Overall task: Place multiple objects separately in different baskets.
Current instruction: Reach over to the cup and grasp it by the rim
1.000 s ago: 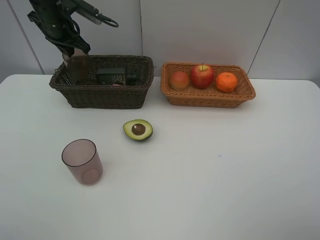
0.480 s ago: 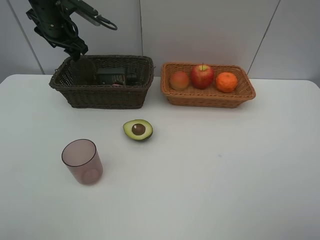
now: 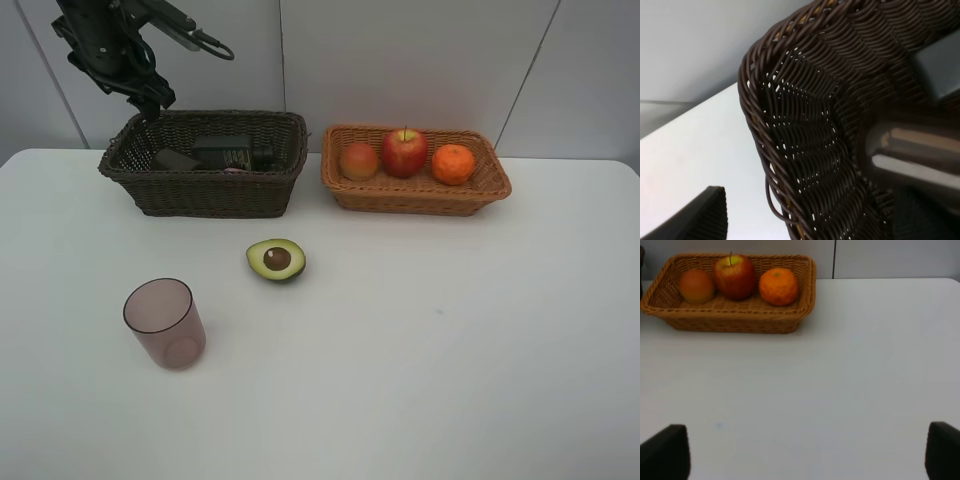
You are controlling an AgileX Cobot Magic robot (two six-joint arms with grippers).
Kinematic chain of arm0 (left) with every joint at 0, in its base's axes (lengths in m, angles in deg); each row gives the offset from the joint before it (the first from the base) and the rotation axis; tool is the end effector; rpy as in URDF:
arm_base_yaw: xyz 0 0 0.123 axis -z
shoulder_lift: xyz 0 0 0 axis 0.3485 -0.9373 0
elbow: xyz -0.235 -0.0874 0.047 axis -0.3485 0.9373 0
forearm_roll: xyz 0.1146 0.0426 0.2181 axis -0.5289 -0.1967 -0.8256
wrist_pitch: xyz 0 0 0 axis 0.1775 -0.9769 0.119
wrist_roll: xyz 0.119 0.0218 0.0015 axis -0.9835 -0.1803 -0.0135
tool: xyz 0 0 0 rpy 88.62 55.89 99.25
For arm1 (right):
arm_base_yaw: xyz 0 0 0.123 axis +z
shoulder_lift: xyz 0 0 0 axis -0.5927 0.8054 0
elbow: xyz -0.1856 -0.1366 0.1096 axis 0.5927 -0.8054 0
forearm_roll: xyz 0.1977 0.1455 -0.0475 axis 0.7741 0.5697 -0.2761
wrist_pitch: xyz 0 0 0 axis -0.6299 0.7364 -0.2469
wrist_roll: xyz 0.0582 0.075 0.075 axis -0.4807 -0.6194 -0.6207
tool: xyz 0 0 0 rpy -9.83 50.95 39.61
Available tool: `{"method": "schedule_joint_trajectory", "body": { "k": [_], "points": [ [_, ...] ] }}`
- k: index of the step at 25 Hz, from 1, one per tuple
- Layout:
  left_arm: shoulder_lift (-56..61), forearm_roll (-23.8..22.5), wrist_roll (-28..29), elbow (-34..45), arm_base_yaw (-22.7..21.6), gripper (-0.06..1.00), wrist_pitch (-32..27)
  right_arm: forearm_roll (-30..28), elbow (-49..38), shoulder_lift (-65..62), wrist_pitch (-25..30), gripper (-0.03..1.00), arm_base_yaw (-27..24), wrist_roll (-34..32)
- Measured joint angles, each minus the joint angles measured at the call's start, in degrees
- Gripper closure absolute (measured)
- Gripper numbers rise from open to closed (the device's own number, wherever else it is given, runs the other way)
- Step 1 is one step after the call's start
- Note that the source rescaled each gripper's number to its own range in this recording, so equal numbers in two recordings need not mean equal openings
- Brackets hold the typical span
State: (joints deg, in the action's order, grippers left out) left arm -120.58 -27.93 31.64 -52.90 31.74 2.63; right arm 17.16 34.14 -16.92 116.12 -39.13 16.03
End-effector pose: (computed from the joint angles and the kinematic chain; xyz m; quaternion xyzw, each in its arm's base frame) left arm 0.4642 -0.0664 0.1786 0.2293 0.9410 0.1208 0.2176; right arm 0.0488 0.0018 0.2713 -0.0212 0.8415 -0.0194 0.5394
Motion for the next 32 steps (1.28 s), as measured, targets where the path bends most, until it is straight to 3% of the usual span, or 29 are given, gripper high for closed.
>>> {"method": "schedule_joint_trajectory", "body": {
  "k": [13,23,28,32],
  "points": [
    [6.9,1.0,-2.6,0.0,1.9,0.05,-5.6,0.0,0.0,0.0,0.0,-0.03,0.0,0.0],
    [13.9,2.4,5.1,0.0,10.7,0.05,-15.8,0.0,0.0,0.0,0.0,-0.03,0.0,0.0],
    [17.4,3.0,8.7,0.5,15.4,0.05,-16.6,0.0,0.0,0.0,0.0,-0.03,0.0,0.0],
    [21.9,3.8,12.0,6.4,18.5,0.05,-16.6,0.0,0.0,0.0,0.0,-0.03,0.0,0.0]
  ]
}}
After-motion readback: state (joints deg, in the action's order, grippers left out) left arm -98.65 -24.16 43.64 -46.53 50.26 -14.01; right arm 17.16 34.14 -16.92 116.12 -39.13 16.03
